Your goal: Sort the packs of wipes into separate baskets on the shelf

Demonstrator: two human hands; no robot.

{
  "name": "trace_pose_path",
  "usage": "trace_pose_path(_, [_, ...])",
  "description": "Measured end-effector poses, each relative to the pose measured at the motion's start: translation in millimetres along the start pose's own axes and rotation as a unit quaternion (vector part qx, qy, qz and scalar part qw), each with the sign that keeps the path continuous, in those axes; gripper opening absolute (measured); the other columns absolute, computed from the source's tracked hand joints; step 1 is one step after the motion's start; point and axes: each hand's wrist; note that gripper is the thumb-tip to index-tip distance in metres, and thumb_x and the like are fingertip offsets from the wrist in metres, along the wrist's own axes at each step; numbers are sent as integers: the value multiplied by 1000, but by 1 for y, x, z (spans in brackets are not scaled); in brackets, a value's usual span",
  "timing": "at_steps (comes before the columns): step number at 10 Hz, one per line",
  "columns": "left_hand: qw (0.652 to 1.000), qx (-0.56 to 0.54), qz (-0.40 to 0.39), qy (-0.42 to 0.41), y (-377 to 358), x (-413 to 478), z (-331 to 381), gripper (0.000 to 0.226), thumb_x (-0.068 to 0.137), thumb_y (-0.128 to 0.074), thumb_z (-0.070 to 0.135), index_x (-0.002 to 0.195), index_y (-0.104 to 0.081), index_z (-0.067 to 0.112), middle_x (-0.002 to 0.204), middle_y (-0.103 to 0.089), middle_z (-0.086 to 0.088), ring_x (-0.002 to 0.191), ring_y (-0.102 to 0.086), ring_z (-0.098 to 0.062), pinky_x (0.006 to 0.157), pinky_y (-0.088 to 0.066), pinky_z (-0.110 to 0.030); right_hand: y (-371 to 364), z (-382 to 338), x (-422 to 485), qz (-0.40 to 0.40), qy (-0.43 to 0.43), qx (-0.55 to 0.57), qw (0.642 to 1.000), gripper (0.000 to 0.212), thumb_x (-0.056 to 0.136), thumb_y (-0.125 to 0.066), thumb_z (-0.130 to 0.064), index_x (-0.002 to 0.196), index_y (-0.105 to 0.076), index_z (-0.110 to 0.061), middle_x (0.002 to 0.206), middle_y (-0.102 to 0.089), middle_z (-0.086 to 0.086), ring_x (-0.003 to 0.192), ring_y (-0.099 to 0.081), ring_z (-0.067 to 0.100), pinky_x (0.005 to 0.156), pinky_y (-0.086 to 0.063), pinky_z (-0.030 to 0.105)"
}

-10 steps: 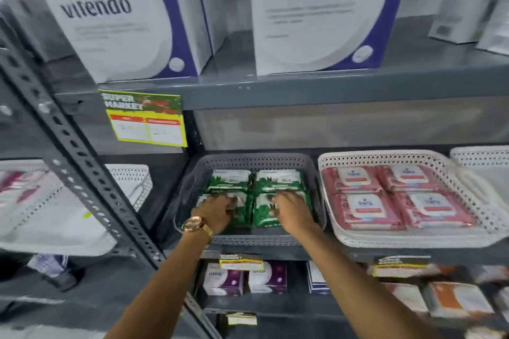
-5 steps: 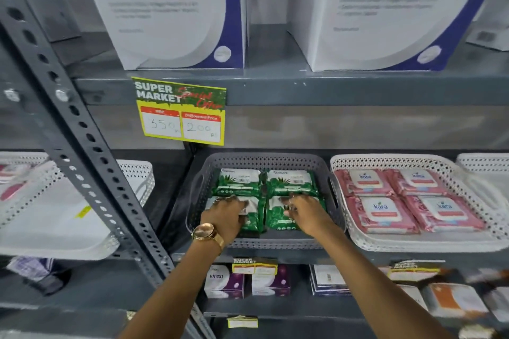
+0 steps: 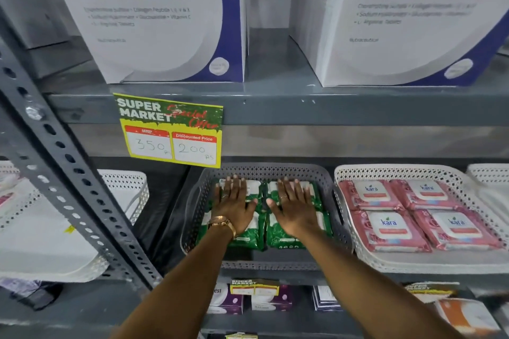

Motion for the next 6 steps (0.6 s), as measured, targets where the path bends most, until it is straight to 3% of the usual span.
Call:
trace_pose_path(4, [1000,4,-4,4,-2,4,-1,68,97,-13,55,151,10,20,160,15,-3,146,17,-19,112,22,-44,-3,2,1,-4,1,6,1000,61,99,-5,-49,150,13,-21,160,16,3,147,19,24,121,10,45])
trace_pose_path(5, [1000,5,-26,-2,1,0,1,68,98,-14,55,151,11,20,160,17,-4,146,17,-20,114,19,-45,4,0,-8,2,5,69,998,63,99,-7,-49,150,13,-17,161,13,6,147,18,24,121,9,47])
trace_pose_path(6, [999,-42,-20,1,18,-5,3,69,98,-14,57,151,9,19,160,17,-3,146,18,-20,115,17,-43,39,-6,-30,129,2,224,966,58,102,-21,-42,151,-16,-12,161,-10,9,149,-2,27,121,2,52])
Point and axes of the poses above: each hand's wrist, its own x-axis towards the middle knuckle, its own y-axis out of the back of the hand, z = x × y
